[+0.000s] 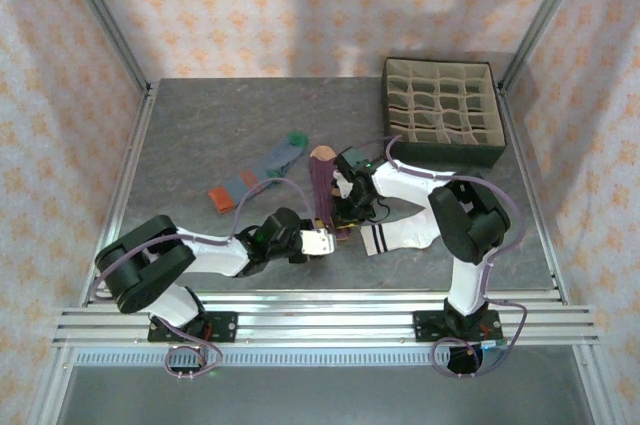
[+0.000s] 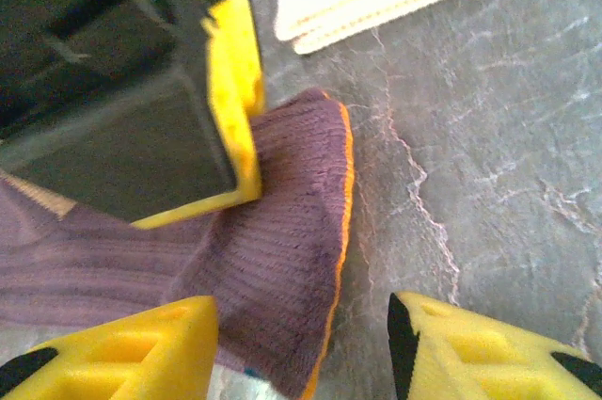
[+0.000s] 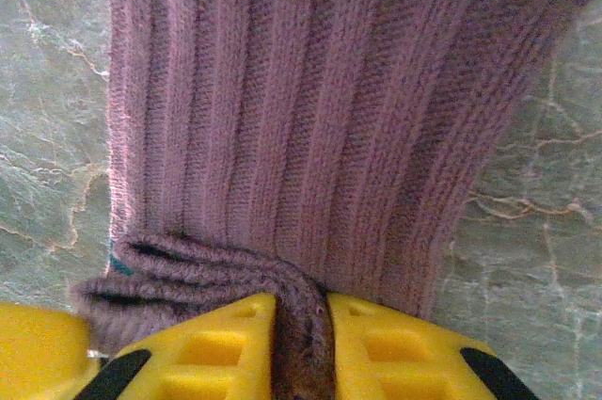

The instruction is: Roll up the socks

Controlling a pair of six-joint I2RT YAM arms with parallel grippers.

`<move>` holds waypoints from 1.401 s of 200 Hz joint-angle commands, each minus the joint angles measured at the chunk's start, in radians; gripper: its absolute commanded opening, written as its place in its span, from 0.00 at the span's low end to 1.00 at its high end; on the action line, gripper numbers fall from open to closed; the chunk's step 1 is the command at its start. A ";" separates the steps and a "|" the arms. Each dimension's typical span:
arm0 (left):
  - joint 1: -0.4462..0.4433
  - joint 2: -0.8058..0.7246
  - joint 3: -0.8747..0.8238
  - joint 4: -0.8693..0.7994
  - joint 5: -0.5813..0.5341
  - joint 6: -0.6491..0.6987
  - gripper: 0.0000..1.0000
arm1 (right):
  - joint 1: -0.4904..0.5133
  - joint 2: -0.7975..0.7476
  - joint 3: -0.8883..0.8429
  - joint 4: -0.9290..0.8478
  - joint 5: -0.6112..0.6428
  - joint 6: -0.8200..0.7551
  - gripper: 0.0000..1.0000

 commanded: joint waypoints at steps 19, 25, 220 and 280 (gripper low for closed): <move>-0.017 0.073 0.033 0.088 -0.057 0.052 0.52 | -0.001 0.053 -0.017 -0.115 0.098 -0.005 0.21; -0.017 0.082 0.038 0.092 -0.058 0.050 0.52 | -0.001 0.055 -0.018 -0.112 0.095 -0.006 0.21; 0.072 0.063 0.242 -0.440 0.368 -0.349 0.00 | -0.099 -0.423 -0.461 0.562 -0.186 0.146 0.16; 0.139 0.116 0.295 -0.491 0.535 -0.428 0.00 | -0.099 -0.319 -0.524 0.762 -0.351 0.139 0.21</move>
